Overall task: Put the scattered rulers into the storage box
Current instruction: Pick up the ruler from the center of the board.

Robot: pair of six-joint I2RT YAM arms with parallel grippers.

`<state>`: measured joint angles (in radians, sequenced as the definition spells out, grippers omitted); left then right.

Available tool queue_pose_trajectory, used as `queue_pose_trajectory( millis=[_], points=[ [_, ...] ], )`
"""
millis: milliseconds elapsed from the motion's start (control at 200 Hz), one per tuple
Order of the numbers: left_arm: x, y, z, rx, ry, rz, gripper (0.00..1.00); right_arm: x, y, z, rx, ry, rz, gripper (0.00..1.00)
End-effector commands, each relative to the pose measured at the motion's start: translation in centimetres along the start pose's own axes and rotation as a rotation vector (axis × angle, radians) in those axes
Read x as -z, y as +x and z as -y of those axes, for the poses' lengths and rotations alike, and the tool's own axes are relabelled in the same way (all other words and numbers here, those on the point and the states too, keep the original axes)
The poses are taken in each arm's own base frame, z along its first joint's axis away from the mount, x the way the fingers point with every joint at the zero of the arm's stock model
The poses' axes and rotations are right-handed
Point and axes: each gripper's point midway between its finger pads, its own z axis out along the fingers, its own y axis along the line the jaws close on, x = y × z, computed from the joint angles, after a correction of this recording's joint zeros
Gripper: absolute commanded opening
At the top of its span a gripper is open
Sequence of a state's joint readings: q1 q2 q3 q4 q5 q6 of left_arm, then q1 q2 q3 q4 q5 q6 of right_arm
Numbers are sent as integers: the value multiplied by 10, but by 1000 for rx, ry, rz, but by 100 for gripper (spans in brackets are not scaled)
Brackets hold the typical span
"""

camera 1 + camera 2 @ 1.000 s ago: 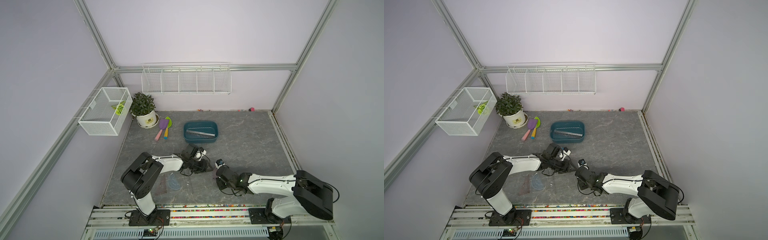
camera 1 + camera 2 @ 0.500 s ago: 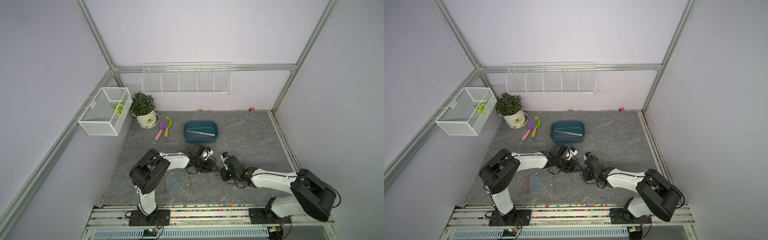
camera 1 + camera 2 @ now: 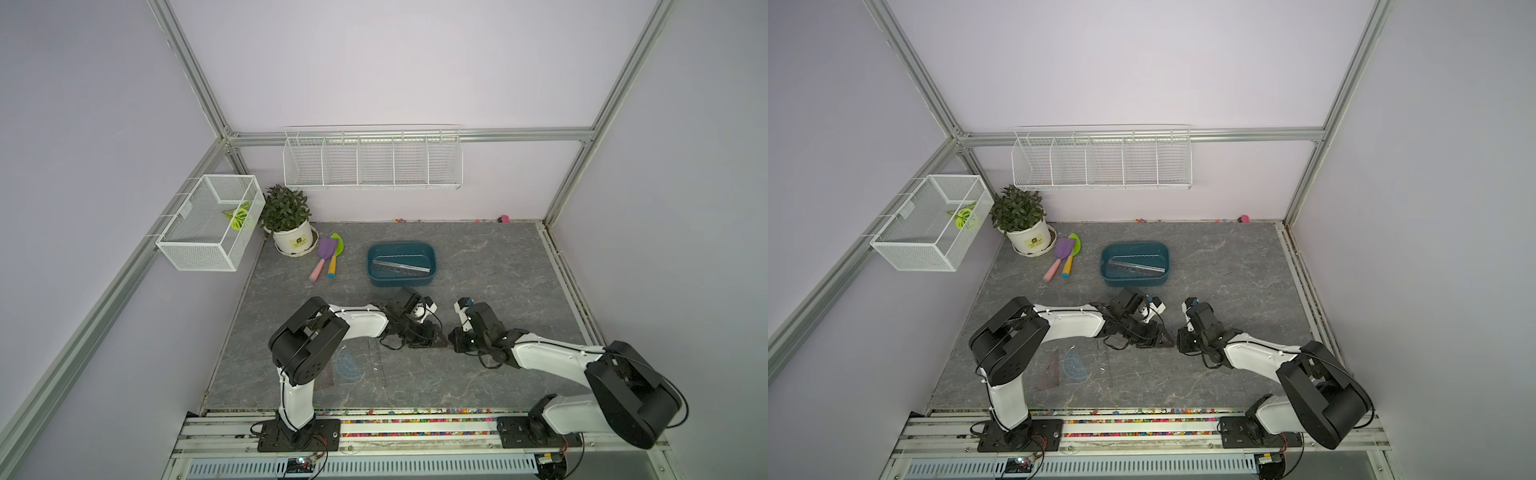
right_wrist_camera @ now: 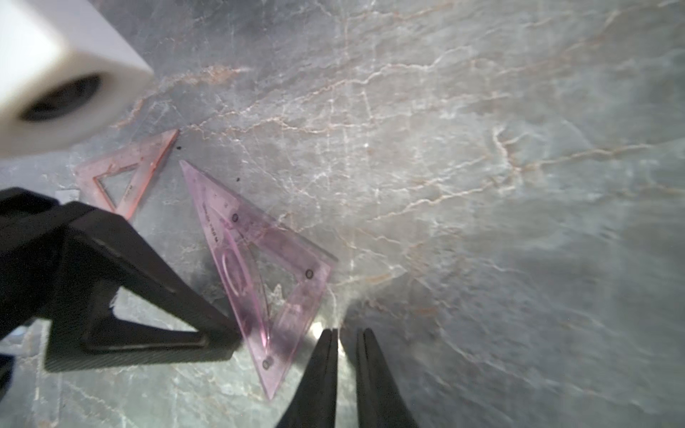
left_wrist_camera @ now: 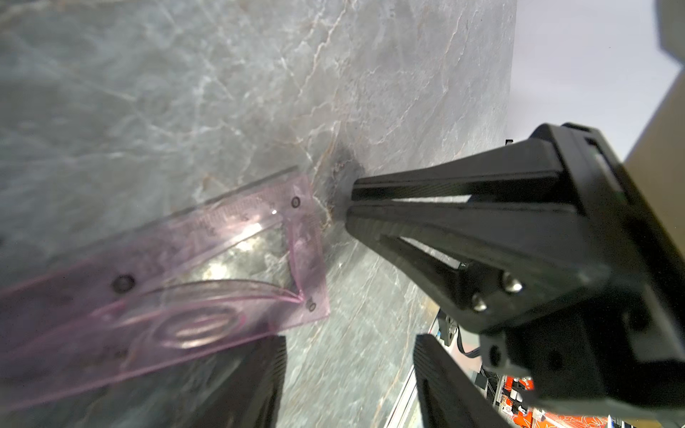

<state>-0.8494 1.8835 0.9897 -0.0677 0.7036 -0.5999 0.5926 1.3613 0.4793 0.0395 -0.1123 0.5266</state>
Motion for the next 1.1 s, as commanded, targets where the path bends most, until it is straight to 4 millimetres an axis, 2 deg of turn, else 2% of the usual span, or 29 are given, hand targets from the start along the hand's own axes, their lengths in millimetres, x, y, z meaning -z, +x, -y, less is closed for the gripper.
queue_pose_trajectory(
  millis=[0, 150, 220, 300, 400, 520, 635, 725, 890, 1095],
  points=[
    [-2, 4, -12, 14, -71, -11, 61, 6, 4, -6, -14, -55, -20, 18],
    [39, -40, -8, -11, -113, 151, 63, 5, -4, -22, -46, -138, -3, 16],
    [57, -58, -16, 1, -137, 206, 64, 2, -6, -27, -60, -168, -2, 14],
    [65, -68, -29, 7, -176, 219, 65, -2, -7, -31, -69, -189, -10, 12],
    [62, -73, -42, 26, -193, 209, 65, -3, -9, -32, -74, -193, -8, 11],
    [53, -78, -46, 34, -183, 188, 64, -4, -7, -30, -70, -175, -19, 9],
    [53, -83, -38, 29, -153, 200, 64, -6, -2, -25, -70, -157, -31, 9],
    [52, -84, -39, 29, -157, 198, 64, -6, 0, -25, -71, -157, -35, 9],
    [48, -84, -35, 20, -144, 192, 64, -4, -3, -27, -67, -163, -27, 9],
    [33, -84, -30, -1, -148, 162, 64, -3, -3, -27, -68, -167, -29, 9]
  ],
)
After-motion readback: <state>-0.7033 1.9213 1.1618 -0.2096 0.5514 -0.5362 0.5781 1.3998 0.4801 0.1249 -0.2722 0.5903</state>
